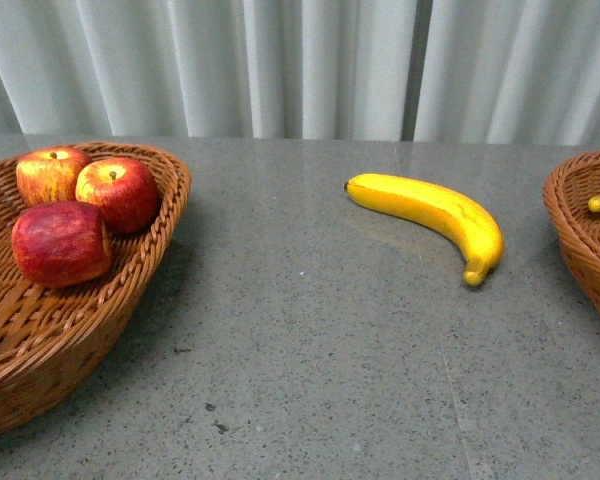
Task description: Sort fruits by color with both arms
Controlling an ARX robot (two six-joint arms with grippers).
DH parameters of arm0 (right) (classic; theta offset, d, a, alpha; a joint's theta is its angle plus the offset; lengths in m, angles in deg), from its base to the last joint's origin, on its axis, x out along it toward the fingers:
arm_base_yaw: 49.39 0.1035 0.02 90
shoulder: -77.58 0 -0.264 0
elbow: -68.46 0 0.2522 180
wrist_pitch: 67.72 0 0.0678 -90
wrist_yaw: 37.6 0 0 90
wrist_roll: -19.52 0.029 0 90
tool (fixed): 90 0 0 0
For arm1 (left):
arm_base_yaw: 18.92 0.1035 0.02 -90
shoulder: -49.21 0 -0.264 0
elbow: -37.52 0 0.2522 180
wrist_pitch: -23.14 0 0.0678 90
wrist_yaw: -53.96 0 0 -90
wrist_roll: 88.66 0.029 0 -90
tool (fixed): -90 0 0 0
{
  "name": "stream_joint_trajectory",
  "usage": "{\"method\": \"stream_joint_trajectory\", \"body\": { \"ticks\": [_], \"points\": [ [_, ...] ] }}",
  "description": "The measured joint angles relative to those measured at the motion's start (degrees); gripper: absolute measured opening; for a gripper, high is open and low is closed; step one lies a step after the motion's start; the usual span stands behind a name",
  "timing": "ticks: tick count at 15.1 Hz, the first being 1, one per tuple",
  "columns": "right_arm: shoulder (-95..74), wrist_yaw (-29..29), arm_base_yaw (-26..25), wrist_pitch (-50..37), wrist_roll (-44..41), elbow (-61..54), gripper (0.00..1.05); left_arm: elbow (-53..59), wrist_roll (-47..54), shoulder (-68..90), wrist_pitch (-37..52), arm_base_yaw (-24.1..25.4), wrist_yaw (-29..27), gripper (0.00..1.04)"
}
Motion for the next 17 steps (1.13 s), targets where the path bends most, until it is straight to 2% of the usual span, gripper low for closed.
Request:
{"method": "stream_joint_trajectory", "body": {
  "ticks": [2,4,6,9,12,14,17],
  "points": [
    [1.9,-1.2,1.4,0.0,0.3,0.6,0.74,0.0,0.0,0.0,0.0,0.0,0.0,0.98],
    [2.3,-0.5,5.5,-4.3,3.4,2.7,0.98,0.0,0.0,0.0,0.0,0.0,0.0,0.98],
    [1.6,1.8,13.0,-8.9,8.6,4.7,0.98,0.0,0.0,0.0,0.0,0.0,0.0,0.98],
    [-6.1,7.0,27.8,-14.8,15.9,11.8,0.98,0.0,0.0,0.0,0.0,0.0,0.0,0.98],
    [-18.5,12.0,41.2,-16.6,17.7,20.4,0.98,0.0,0.0,0.0,0.0,0.0,0.0,0.98],
    [-25.2,14.2,45.2,-15.8,17.4,25.1,0.98,0.0,0.0,0.0,0.0,0.0,0.0,0.98],
    [-32.8,17.0,46.7,-14.0,15.9,30.9,0.98,0.0,0.0,0.0,0.0,0.0,0.0,0.98]
  ]
}}
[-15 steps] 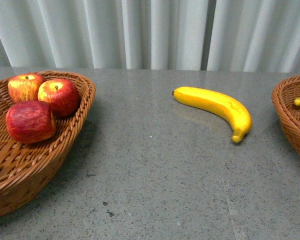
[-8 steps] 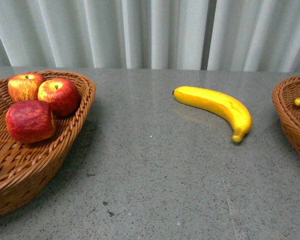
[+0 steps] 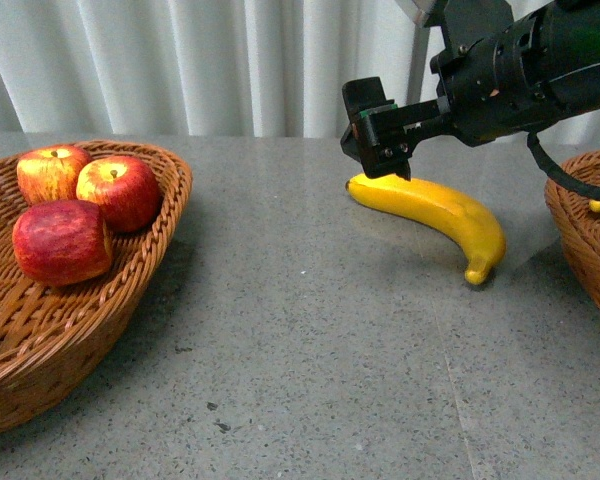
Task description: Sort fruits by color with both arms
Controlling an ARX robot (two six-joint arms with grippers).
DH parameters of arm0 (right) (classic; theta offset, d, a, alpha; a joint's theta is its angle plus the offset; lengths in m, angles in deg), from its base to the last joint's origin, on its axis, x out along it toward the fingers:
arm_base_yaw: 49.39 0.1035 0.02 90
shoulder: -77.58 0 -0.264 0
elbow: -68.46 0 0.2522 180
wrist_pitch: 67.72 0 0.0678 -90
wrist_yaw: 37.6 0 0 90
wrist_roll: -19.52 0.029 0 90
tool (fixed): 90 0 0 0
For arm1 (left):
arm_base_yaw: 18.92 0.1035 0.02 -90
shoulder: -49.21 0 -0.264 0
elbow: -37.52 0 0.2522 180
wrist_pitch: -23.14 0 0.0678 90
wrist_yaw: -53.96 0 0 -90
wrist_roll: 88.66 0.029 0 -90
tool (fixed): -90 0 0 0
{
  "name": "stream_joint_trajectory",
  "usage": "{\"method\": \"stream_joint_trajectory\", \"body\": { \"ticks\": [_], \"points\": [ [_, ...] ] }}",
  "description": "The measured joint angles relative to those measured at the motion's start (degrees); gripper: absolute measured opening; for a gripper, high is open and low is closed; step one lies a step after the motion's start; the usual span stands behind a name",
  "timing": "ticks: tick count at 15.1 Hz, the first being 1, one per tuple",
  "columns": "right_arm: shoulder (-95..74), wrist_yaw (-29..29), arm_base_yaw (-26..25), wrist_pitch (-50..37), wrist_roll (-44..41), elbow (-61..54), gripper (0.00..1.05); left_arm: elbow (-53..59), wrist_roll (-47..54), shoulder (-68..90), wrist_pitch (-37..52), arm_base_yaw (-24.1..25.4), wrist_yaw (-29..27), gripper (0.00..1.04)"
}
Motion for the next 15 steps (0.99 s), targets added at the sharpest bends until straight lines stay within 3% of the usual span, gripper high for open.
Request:
{"method": "stream_joint_trajectory", "body": {
  "ticks": [4,15],
  "points": [
    [-8.8,2.6,-2.7,13.3,-1.4,10.3,0.98,0.0,0.0,0.0,0.0,0.0,0.0,0.98],
    [-14.0,10.7,-1.9,15.1,-4.9,13.2,0.98,0.0,0.0,0.0,0.0,0.0,0.0,0.98]
  ]
}}
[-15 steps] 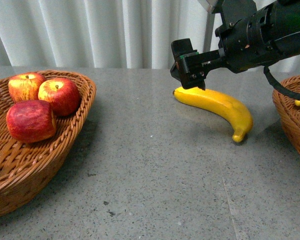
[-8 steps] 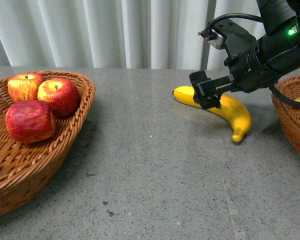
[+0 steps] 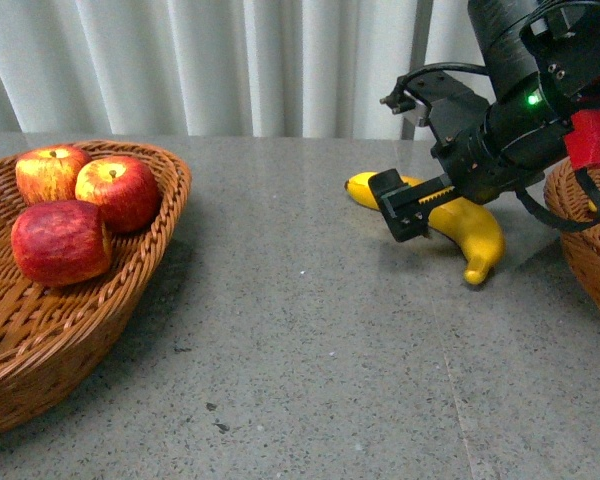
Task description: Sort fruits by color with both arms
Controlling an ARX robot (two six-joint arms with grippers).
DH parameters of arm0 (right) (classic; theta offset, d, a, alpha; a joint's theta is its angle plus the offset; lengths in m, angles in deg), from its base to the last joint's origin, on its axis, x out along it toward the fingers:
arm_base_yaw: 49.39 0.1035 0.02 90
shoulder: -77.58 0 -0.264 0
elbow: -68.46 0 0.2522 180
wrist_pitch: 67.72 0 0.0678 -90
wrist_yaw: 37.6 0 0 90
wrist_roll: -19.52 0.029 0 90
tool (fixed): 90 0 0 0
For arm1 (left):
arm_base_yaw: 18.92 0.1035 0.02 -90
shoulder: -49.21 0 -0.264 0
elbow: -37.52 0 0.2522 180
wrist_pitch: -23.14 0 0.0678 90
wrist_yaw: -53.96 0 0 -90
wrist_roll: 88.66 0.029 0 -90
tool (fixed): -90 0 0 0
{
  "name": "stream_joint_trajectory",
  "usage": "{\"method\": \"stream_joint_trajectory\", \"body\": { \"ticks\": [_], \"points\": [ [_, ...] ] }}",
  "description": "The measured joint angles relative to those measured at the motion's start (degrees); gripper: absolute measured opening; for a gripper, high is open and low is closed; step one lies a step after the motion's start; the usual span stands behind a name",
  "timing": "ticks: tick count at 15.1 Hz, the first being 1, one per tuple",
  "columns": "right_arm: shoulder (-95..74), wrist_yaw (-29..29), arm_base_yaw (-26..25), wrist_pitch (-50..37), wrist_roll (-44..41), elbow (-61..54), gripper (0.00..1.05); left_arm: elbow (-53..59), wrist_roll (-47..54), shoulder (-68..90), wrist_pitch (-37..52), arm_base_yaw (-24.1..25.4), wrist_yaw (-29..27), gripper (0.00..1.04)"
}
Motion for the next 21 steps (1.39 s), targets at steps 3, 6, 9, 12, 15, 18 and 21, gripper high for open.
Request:
{"method": "stream_joint_trajectory", "body": {
  "ticks": [3,6,9,12,15,18,21],
  "points": [
    [-1.0,0.6,0.7,1.1,-0.9,0.3,0.89,0.0,0.0,0.0,0.0,0.0,0.0,0.98],
    [-1.0,-0.4,1.0,0.2,-0.4,0.3,0.56,0.0,0.0,0.0,0.0,0.0,0.0,0.98],
    [-0.3,-5.5,1.0,-3.9,3.5,-0.2,0.38,0.0,0.0,0.0,0.0,0.0,0.0,0.98],
    [4.6,-12.3,-0.4,-9.5,10.1,-2.9,0.38,0.0,0.0,0.0,0.0,0.0,0.0,0.98],
    [17.1,-16.9,-10.1,-14.8,14.2,-13.8,0.38,0.0,0.0,0.0,0.0,0.0,0.0,0.98],
    [39.1,-23.4,-31.3,-5.5,1.5,-33.4,0.38,0.0,0.0,0.0,0.0,0.0,0.0,0.98],
    [41.2,-24.0,-33.4,-3.7,-1.2,-36.0,0.38,0.0,0.0,0.0,0.0,0.0,0.0,0.98]
  ]
}}
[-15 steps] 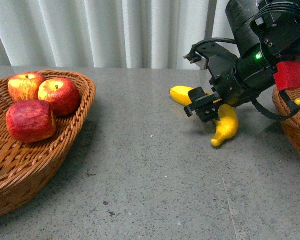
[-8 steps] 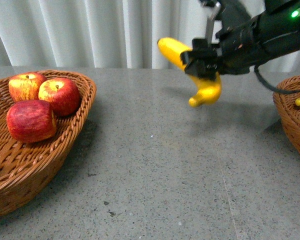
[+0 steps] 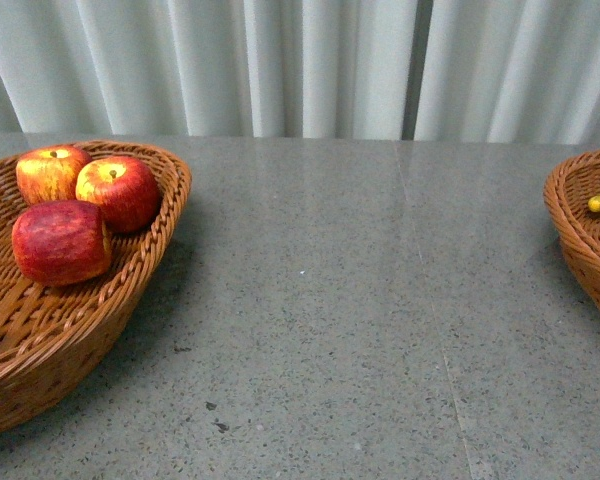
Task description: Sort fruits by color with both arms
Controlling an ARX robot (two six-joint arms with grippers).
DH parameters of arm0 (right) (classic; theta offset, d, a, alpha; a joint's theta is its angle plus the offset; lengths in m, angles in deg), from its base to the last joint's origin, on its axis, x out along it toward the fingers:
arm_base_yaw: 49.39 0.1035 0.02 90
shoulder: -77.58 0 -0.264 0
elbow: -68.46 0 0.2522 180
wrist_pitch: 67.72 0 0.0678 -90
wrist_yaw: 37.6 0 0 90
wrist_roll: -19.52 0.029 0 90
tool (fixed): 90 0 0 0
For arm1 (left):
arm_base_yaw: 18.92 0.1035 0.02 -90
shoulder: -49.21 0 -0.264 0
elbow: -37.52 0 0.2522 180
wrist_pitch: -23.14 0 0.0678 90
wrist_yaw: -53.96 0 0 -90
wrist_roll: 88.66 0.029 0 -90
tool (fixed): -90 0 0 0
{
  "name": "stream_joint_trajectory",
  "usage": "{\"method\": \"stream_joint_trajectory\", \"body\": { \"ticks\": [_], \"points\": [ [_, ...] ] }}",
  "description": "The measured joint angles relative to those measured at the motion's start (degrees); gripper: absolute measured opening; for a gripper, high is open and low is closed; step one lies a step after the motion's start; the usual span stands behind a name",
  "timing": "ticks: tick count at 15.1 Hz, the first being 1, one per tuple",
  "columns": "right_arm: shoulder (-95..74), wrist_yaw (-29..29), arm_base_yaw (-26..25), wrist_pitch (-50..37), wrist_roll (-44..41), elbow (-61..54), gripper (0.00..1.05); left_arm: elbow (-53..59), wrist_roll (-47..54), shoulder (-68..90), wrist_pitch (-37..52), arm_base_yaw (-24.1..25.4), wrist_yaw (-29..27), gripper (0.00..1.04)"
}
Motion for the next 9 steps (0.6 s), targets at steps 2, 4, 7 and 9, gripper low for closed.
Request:
{"method": "stream_joint_trajectory", "body": {
  "ticks": [2,4,7,9],
  "points": [
    [0.5,0.0,-0.6,0.3,-0.7,-0.9,0.38,0.0,0.0,0.0,0.0,0.0,0.0,0.98],
    [0.9,-0.1,-0.9,0.9,-1.8,-1.8,0.38,0.0,0.0,0.0,0.0,0.0,0.0,0.98],
    [1.7,0.1,-0.6,2.2,-3.1,-2.7,0.38,0.0,0.0,0.0,0.0,0.0,0.0,0.98],
    [1.8,0.5,1.6,2.6,-3.2,-2.8,0.57,0.0,0.0,0.0,0.0,0.0,0.0,0.98]
  ]
}}
